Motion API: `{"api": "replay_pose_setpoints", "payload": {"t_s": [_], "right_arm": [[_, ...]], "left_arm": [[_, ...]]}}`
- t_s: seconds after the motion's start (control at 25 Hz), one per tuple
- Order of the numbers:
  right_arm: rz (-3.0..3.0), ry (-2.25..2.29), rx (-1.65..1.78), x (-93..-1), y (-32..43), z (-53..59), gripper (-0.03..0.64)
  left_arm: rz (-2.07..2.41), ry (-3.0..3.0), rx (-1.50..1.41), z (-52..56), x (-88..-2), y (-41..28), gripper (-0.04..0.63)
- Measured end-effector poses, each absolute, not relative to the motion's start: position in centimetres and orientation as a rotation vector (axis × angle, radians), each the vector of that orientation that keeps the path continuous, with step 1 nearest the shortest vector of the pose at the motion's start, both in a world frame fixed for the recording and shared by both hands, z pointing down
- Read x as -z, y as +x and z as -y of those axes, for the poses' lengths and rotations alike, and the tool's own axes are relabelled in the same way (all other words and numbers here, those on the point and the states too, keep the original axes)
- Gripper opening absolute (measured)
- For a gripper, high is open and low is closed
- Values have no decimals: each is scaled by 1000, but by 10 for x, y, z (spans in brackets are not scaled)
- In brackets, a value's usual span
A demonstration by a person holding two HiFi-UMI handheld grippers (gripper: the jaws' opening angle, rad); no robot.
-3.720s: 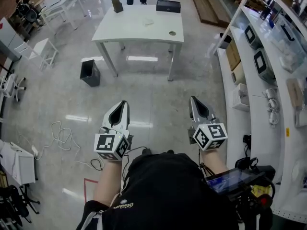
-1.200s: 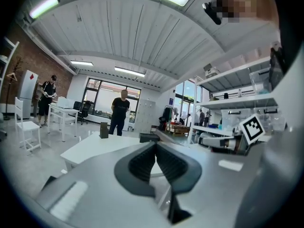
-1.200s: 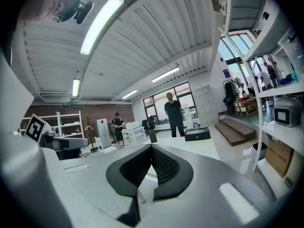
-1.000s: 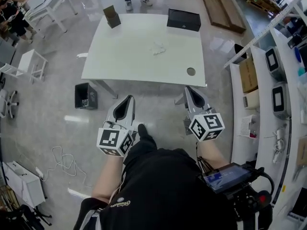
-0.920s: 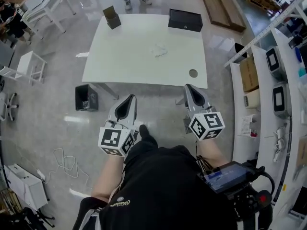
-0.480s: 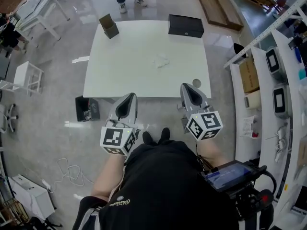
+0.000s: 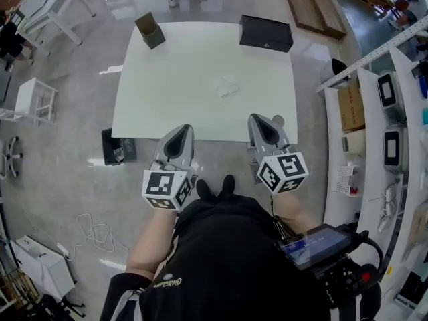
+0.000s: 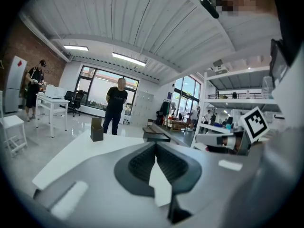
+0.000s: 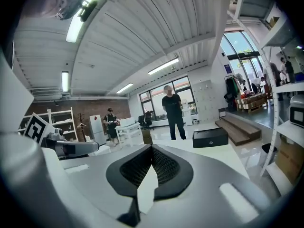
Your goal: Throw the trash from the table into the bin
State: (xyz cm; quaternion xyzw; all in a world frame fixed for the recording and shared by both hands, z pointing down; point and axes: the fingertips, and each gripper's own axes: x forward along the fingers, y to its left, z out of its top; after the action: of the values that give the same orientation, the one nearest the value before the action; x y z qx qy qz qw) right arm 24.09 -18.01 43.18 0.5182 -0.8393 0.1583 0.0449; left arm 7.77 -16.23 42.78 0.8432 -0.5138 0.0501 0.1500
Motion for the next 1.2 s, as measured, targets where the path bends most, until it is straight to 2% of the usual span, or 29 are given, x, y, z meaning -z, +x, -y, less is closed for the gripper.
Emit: {"api": "replay_pose_setpoints", "payload": {"t_s": [0.24,0.44,0.56,0.72,0.92,1.0,1.04,1.12,1.2], "right_arm": [[2493,1482,-518,-498,233,238,3],[2346,1334,-529,-576,222,313,182],[2251,1264,-522,-614,217,348,268],[2144,1140,-504,-658,209,371,311],[2015,1052,-585,-698,211,373,325],[1987,1060,-582,-703,215,375,307],[1981,1072,-580,-704,216,377,288],[1966,1098,-575,-703,217,379,181],[1952,1104,-563,-701,219,376,118]], "left_arm": [[1445,2374,-172,194,-455,84,9],[1423,2355,-188,212,-471,93,9],[1407,2342,-195,217,-479,99,9],[1398,2326,-211,218,-488,101,9],[1404,2317,-215,215,-490,97,9],[1408,2311,-218,215,-492,93,9],[1412,2305,-219,214,-494,90,9],[1421,2294,-220,212,-496,84,9],[1421,2291,-217,211,-495,82,9]]}}
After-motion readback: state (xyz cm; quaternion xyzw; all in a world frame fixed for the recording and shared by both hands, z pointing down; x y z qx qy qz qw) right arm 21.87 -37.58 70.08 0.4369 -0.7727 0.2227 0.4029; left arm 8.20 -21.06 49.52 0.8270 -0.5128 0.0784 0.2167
